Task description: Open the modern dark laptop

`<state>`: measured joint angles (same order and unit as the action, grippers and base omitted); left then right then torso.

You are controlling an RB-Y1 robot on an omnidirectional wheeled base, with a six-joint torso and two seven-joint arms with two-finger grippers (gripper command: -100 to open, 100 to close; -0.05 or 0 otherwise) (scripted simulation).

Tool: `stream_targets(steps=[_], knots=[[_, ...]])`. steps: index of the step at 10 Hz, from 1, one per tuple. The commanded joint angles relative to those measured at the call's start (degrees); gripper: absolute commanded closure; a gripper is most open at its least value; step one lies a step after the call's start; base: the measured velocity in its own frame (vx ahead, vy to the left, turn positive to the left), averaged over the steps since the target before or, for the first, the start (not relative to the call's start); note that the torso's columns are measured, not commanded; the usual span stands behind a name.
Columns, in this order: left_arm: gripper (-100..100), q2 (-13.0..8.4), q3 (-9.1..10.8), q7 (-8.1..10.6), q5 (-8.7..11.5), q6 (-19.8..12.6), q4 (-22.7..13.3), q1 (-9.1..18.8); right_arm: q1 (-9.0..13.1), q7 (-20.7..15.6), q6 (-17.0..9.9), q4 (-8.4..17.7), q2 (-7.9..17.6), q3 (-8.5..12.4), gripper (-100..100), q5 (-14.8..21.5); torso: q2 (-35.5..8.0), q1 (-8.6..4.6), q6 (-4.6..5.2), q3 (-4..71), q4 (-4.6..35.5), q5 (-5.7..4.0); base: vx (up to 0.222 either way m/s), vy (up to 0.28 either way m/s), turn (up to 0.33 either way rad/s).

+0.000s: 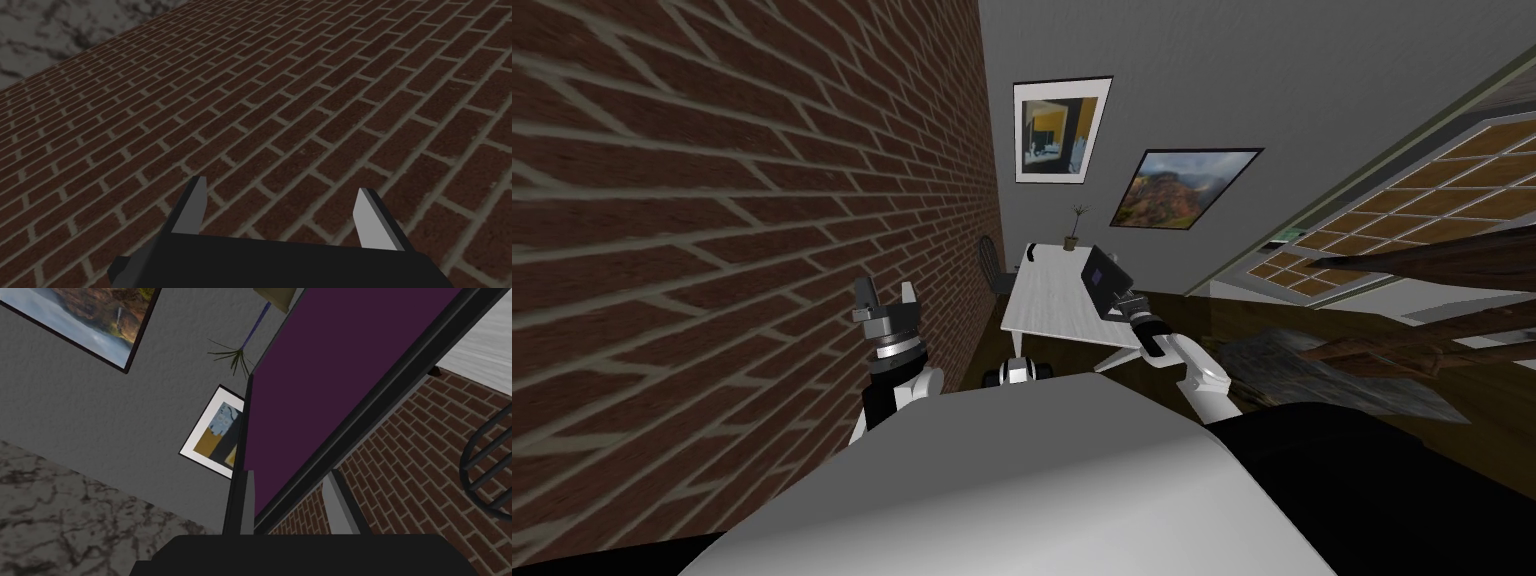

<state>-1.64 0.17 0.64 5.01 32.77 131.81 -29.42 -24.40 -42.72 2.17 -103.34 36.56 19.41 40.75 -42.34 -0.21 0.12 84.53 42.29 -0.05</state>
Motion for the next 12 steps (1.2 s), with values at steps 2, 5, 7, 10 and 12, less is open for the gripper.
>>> stream_targets(steps=[2,5,7,10,12], knots=[[0,0.0,0.0,0.0,0.0,0.0,0.0,0.0,1.9,4.1,0.2,2.3,0.2,-0.1,100,-3.7,0.0,0.1,0.04,0.0,0.0,0.01,-0.062,-0.065,0.013],[0,0.0,0.0,0.0,0.0,0.0,0.0,0.0,3.6,7.4,0.4,4.1,0.3,-0.3,100,-6.8,0.1,-0.08,0.02,0.1,-0.1,-0.07,-0.057,-0.065,0.013],[0,0.0,0.0,0.0,0.0,0.0,0.0,0.0,4.9,8.3,1.5,5.5,-1.2,-0.6,100,-7.7,0.3,0.05,-0.02,0.1,-0.1,-0.04,-0.034,-0.047,0.01],[0,0.0,0.0,0.0,0.0,0.0,0.0,0.0,7.0,10.3,2.8,8.4,-3.5,-0.9,100,-9.9,0.2,-0.32,0.03,0.1,-0.1,-0.18,-0.038,-0.103,0.005],[0,0.0,0.0,0.0,0.0,0.0,0.0,0.0,8.4,11.7,3.7,10.3,-5.0,-1.1,100,-11.3,0.3,-0.32,0.07,0.2,-0.3,-0.27,-0.032,-0.086,-0.004]])
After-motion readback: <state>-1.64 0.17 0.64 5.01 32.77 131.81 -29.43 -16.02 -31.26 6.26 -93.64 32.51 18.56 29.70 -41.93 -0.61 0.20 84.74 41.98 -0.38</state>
